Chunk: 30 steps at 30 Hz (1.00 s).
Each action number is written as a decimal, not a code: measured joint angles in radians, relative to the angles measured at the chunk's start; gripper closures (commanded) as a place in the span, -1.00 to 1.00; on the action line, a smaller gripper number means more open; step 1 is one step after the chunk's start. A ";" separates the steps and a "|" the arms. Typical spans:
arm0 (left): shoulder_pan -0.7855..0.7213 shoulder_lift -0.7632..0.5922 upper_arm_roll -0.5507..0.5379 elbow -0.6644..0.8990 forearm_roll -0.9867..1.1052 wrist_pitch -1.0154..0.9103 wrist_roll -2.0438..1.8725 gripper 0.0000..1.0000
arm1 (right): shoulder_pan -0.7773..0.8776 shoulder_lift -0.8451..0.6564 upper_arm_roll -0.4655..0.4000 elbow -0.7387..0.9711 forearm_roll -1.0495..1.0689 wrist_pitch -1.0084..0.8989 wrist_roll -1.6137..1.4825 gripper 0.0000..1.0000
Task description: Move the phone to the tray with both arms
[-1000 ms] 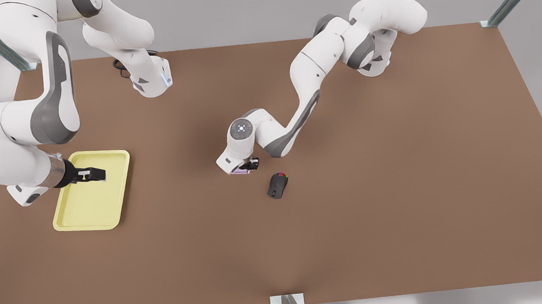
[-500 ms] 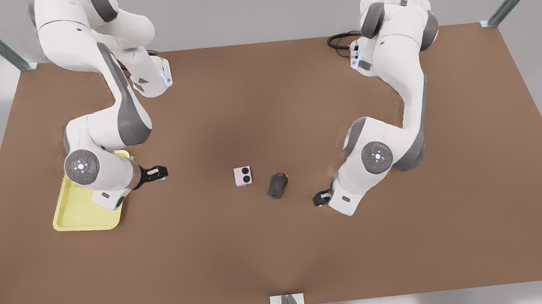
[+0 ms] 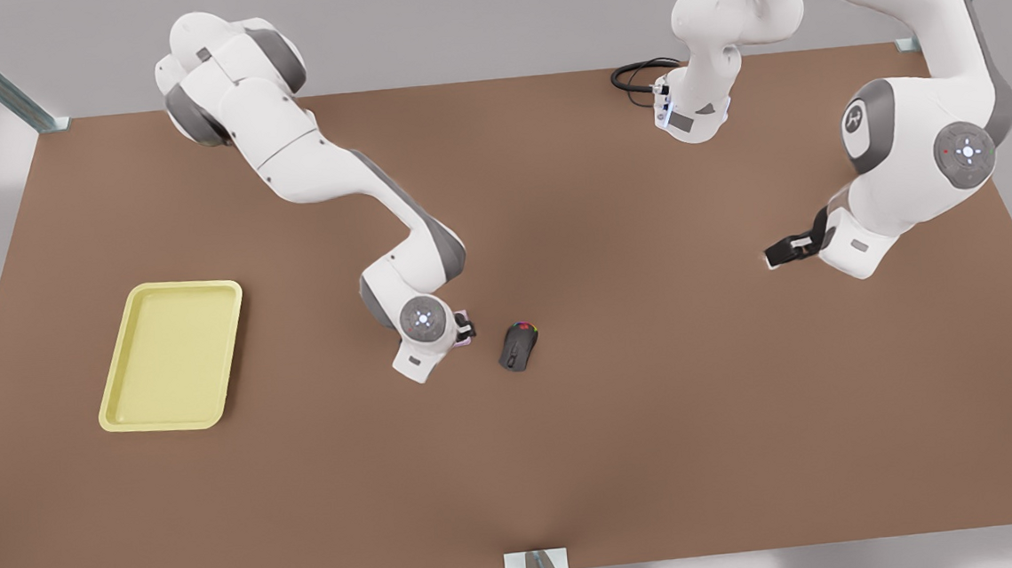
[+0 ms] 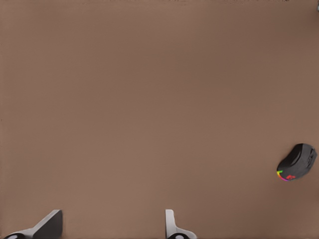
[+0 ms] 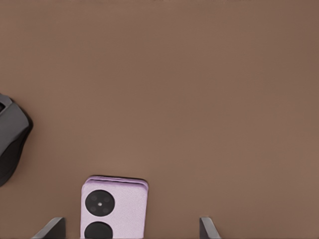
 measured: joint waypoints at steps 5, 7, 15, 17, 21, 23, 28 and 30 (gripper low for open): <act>-0.010 0.007 0.000 0.012 0.030 0.032 0.078 -1.00 | 0.027 0.000 0.009 -0.039 -0.002 0.088 0.118 -1.00; -0.016 0.010 -0.002 0.020 0.049 0.038 0.103 -1.00 | 0.026 -0.010 0.017 -0.055 -0.001 0.095 0.147 -1.00; -0.023 0.032 -0.009 0.015 0.058 0.068 0.179 -1.00 | 0.020 0.003 0.019 -0.091 -0.001 0.100 0.207 -1.00; -0.022 0.031 -0.009 0.014 0.058 0.071 0.193 -1.00 | 0.022 0.005 0.018 -0.101 -0.002 0.103 0.210 -1.00; -0.021 0.032 -0.010 0.015 0.052 0.074 0.217 -1.00 | 0.021 0.005 0.019 -0.121 -0.004 0.113 0.200 -1.00; -0.025 0.028 -0.009 0.018 0.041 0.077 0.228 -1.00 | 0.022 0.010 0.019 -0.122 -0.004 0.123 0.189 -1.00; -0.025 0.037 -0.003 0.033 0.037 0.089 0.249 -1.00 | 0.024 0.019 0.018 -0.135 -0.005 0.155 0.164 -1.00; -0.023 0.049 -0.002 0.030 0.037 0.096 0.256 -1.00 | 0.017 0.016 0.017 -0.166 -0.006 0.175 0.152 -1.00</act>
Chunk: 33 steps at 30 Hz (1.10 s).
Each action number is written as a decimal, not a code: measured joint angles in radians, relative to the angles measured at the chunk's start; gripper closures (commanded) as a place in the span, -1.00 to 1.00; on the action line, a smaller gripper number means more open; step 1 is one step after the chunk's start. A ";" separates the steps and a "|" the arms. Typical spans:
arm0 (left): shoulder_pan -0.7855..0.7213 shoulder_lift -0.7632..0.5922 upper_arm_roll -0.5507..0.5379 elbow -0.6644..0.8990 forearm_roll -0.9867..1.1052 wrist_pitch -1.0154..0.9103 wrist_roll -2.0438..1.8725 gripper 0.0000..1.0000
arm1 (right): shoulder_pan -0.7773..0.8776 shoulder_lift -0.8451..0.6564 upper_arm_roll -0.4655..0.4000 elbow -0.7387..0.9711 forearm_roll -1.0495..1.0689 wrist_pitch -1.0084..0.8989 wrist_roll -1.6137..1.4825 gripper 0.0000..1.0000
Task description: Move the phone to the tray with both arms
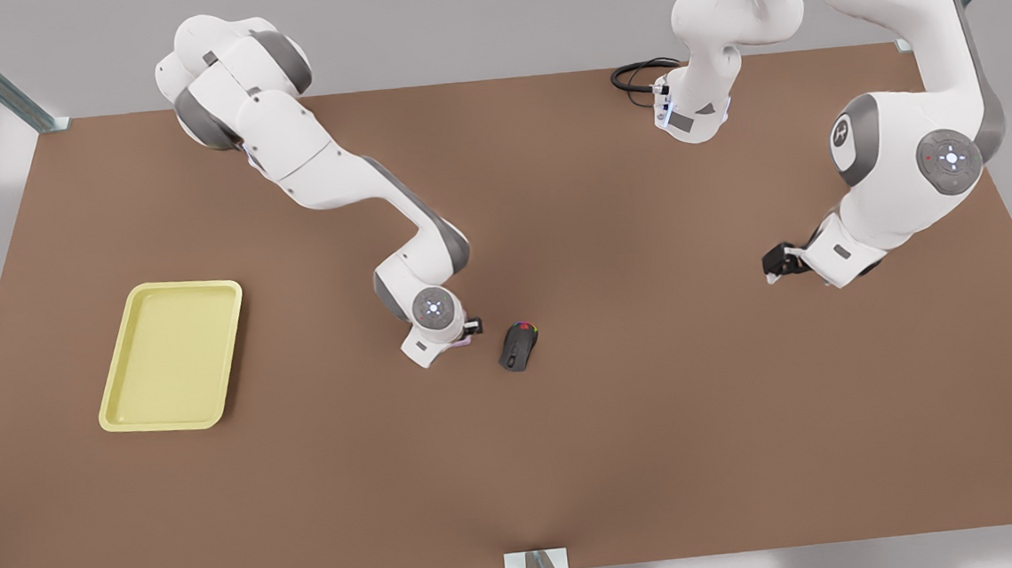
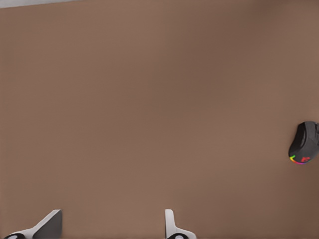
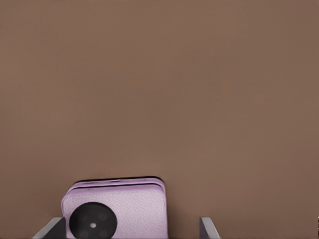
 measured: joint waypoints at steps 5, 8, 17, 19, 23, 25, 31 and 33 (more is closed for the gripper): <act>-0.001 0.003 0.001 -0.006 0.000 0.009 0.015 -1.00 | -0.001 0.001 -0.005 -0.009 0.002 0.037 -0.032 -1.00; -0.002 0.001 0.001 -0.007 0.000 0.010 0.022 -1.00 | -0.001 -0.003 -0.004 -0.005 0.005 0.048 -0.045 -1.00; -0.001 0.004 0.001 -0.009 0.001 0.013 0.037 -1.00 | -0.005 0.004 -0.004 -0.021 0.008 0.066 -0.078 -1.00; -0.002 0.004 0.001 -0.011 0.001 0.014 0.039 -1.00 | -0.004 0.004 -0.004 -0.020 0.008 0.069 -0.083 -1.00; -0.002 0.005 0.001 -0.013 0.001 0.015 0.043 -1.00 | 0.000 0.009 -0.004 -0.023 0.008 0.072 -0.092 -1.00; -0.002 0.004 0.001 -0.014 0.001 0.015 0.045 -1.00 | 0.000 0.013 -0.004 -0.026 0.007 0.077 -0.096 -1.00; -0.001 0.008 0.001 -0.014 0.001 0.016 0.049 -1.00 | -0.006 0.012 -0.004 -0.020 0.009 0.085 -0.107 -0.57; -0.002 0.009 0.001 -0.014 0.001 0.017 0.050 -1.00 | -0.007 0.007 -0.004 -0.016 0.010 0.086 -0.111 -0.58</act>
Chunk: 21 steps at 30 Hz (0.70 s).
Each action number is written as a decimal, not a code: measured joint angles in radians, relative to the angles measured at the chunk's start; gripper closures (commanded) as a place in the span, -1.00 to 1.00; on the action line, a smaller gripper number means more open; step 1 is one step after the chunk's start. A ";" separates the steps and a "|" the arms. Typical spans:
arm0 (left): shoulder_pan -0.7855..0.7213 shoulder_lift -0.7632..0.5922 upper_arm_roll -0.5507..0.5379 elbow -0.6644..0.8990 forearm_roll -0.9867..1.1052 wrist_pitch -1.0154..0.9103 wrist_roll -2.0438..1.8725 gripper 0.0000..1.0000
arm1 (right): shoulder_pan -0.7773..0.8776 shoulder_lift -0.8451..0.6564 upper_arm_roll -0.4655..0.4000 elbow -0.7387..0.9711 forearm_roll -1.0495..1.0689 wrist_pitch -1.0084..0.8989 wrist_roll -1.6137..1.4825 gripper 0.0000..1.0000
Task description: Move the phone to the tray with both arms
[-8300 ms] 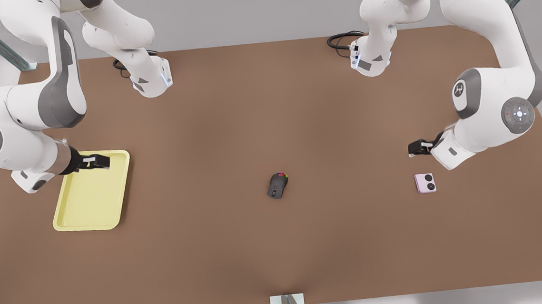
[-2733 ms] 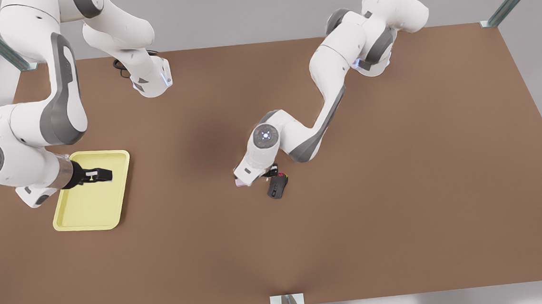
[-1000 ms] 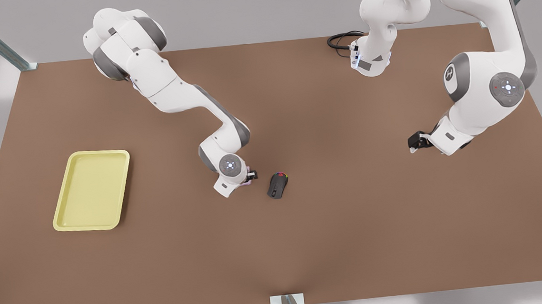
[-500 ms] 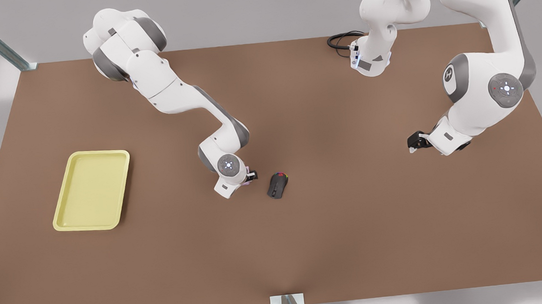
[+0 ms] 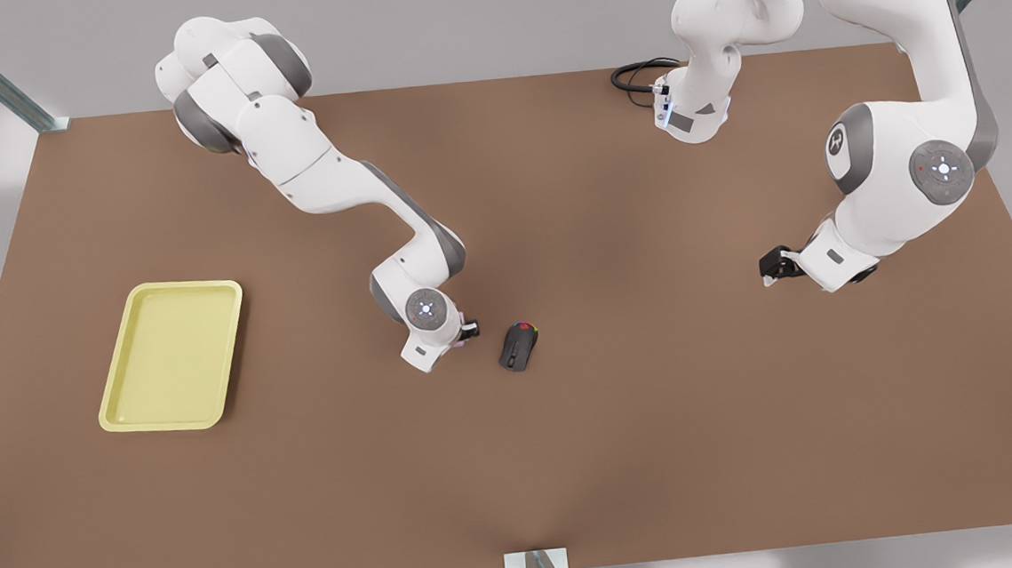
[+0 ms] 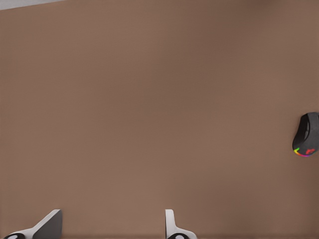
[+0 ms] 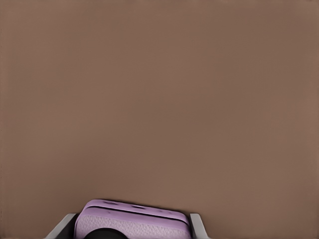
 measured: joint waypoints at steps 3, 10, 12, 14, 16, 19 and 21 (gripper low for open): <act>0.000 0.002 0.000 0.000 0.000 0.001 0.002 -1.00 | -0.013 -0.021 0.001 0.013 0.001 -0.007 -0.009 -0.60; 0.000 0.001 0.000 0.000 0.001 0.001 0.004 -1.00 | -0.303 -0.274 0.002 -0.063 0.032 -0.189 -0.125 -0.61; 0.000 0.001 0.000 0.000 0.001 0.001 0.005 -1.00 | -0.452 -0.322 0.002 -0.123 0.037 -0.231 -0.190 -0.61; 0.000 0.002 0.000 0.001 0.001 0.001 0.005 -1.00 | -0.614 -0.333 0.000 -0.152 0.039 -0.265 -0.272 -0.64; 0.001 0.011 -0.002 0.014 -0.004 -0.002 0.004 -1.00 | -0.744 -0.330 -0.004 -0.159 0.037 -0.304 -0.362 -0.64; 0.002 0.014 -0.011 0.046 -0.006 -0.006 0.001 -1.00 | -0.875 -0.322 -0.009 -0.189 0.006 -0.342 -0.501 -0.64; 0.003 0.022 -0.026 0.069 0.002 -0.010 -0.001 -1.00 | -0.939 -0.279 -0.012 -0.199 -0.021 -0.341 -0.594 -0.71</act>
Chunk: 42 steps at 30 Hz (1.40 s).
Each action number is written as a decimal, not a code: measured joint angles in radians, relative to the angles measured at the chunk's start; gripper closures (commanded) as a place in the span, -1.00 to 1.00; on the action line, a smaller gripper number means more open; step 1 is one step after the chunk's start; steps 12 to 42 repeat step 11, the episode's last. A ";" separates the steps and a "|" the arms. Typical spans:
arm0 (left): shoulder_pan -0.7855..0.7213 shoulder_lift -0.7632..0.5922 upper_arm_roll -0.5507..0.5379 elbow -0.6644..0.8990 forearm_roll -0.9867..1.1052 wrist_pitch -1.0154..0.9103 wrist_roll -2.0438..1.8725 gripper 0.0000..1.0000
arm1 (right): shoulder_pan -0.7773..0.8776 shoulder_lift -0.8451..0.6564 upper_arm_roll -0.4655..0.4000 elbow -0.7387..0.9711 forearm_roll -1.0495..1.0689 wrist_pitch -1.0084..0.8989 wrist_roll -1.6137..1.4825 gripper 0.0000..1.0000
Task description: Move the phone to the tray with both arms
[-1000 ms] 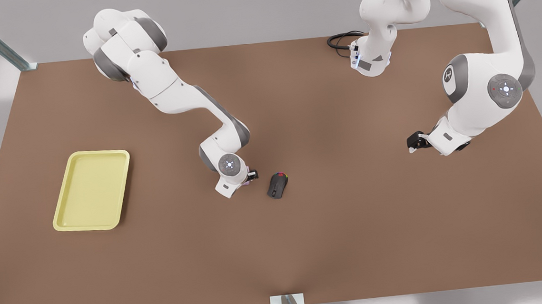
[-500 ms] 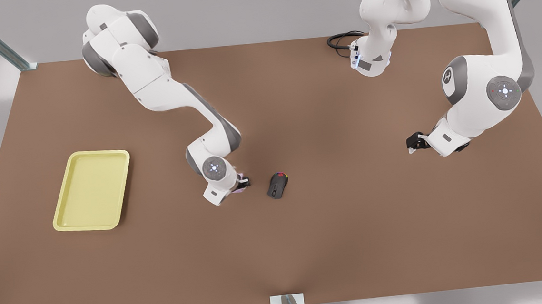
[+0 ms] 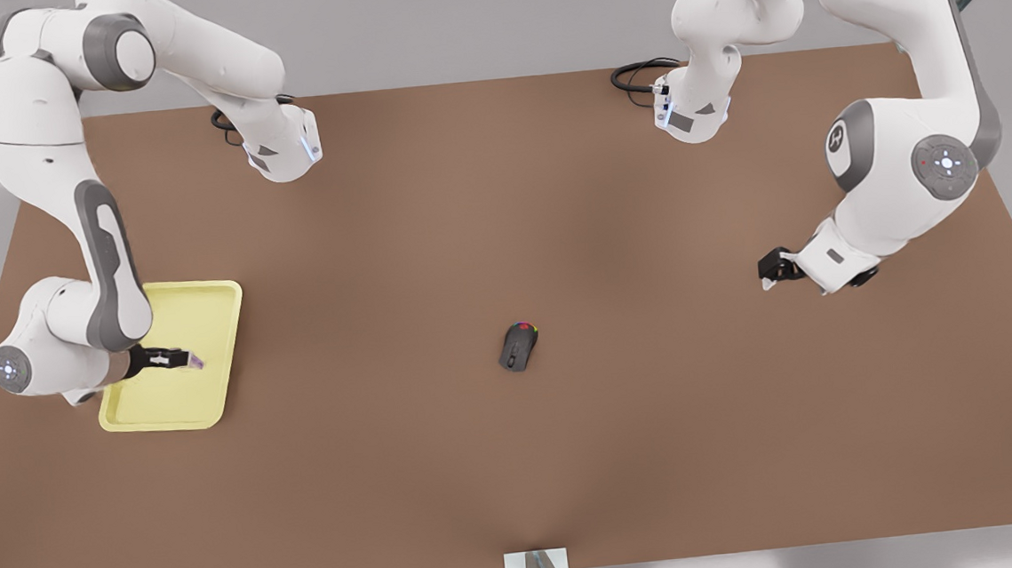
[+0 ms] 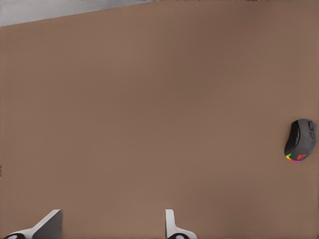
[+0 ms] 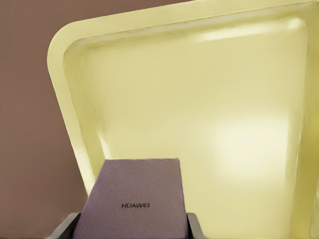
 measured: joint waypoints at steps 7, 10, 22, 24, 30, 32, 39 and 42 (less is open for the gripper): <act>-0.007 0.035 -0.016 0.051 0.030 -0.037 -0.006 -1.00 | 0.059 -0.193 0.011 0.023 -0.032 -0.077 -0.232 -1.00; -0.007 0.036 -0.016 0.052 0.034 -0.045 -0.009 -1.00 | 0.298 -0.380 0.016 0.064 -0.030 -0.179 -0.206 -1.00; -0.007 0.036 -0.016 0.053 0.035 -0.048 -0.010 -1.00 | 0.370 -0.401 0.026 0.071 -0.022 -0.204 -0.187 -1.00; -0.007 0.036 -0.016 0.053 0.035 -0.048 -0.010 -1.00 | 0.370 -0.401 0.026 0.071 -0.022 -0.204 -0.187 -1.00; -0.007 0.036 -0.016 0.053 0.035 -0.048 -0.010 -1.00 | 0.370 -0.401 0.026 0.071 -0.022 -0.204 -0.187 -1.00; -0.007 0.036 -0.016 0.053 0.035 -0.048 -0.010 -1.00 | 0.370 -0.401 0.026 0.071 -0.022 -0.204 -0.187 -1.00; -0.007 0.036 -0.016 0.053 0.035 -0.048 -0.010 -1.00 | 0.370 -0.401 0.026 0.071 -0.022 -0.204 -0.187 -1.00; -0.007 0.036 -0.016 0.053 0.035 -0.048 -0.010 -1.00 | 0.370 -0.401 0.026 0.071 -0.022 -0.204 -0.187 -1.00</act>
